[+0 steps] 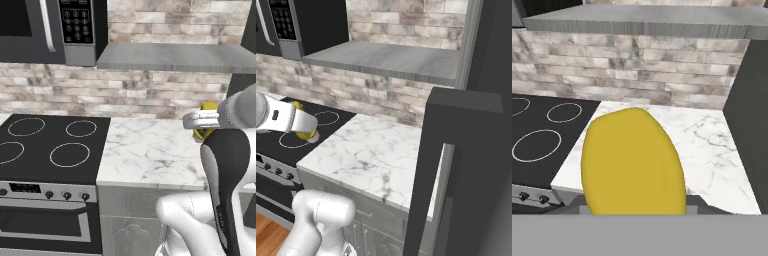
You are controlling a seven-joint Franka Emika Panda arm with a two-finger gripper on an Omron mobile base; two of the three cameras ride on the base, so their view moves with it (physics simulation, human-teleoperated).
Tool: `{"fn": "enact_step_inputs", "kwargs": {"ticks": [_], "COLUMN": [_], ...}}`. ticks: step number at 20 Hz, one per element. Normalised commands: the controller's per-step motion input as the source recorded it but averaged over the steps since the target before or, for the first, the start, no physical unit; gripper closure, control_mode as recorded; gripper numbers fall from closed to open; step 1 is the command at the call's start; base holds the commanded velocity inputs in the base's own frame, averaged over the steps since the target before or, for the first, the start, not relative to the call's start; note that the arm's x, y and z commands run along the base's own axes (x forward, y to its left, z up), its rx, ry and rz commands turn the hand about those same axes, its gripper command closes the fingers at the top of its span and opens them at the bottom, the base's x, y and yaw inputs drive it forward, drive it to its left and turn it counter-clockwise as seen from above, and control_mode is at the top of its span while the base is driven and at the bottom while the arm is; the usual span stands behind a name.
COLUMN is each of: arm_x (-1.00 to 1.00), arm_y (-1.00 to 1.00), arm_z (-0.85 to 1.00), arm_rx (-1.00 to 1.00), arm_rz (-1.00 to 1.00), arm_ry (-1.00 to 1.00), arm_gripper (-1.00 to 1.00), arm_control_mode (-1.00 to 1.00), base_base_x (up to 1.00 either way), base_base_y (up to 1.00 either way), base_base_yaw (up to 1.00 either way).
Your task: Place the mustard and mustard from the counter to the top shelf of the fridge. If the existing items in the fridge are on the top shelf, move them to other shelves.
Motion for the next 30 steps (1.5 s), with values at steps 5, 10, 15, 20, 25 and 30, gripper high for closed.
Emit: {"fn": "enact_step_inputs", "kwargs": {"ticks": [5, 10, 15, 20, 25, 30], "arm_x": [0.00, 0.00, -0.17, 0.00, 0.00, 0.00], "arm_y": [-0.18, 0.00, 0.00, 0.00, 0.00, 0.00], "arm_z": [0.00, 0.00, 0.00, 0.00, 0.00, 0.00], "arm_rx": [0.26, 0.00, 0.00, 0.00, 0.00, 0.00], "arm_rz": [0.00, 0.00, 0.00, 0.00, 0.00, 0.00], "arm_ry": [0.08, 0.00, 0.00, 0.00, 0.00, 0.00], "arm_gripper": [1.00, 1.00, 1.00, 1.00, 1.00, 1.00], "arm_control_mode": [-1.00, -1.00, 1.00, 1.00, 1.00, 1.00], "base_base_x": [0.00, 0.00, -0.33, -1.00, -1.00, -1.00], "base_base_y": [0.00, 0.00, 0.00, 0.00, -0.25, -0.83], "base_base_yaw": [0.00, 0.00, 0.00, 0.00, -0.07, -0.24]}}
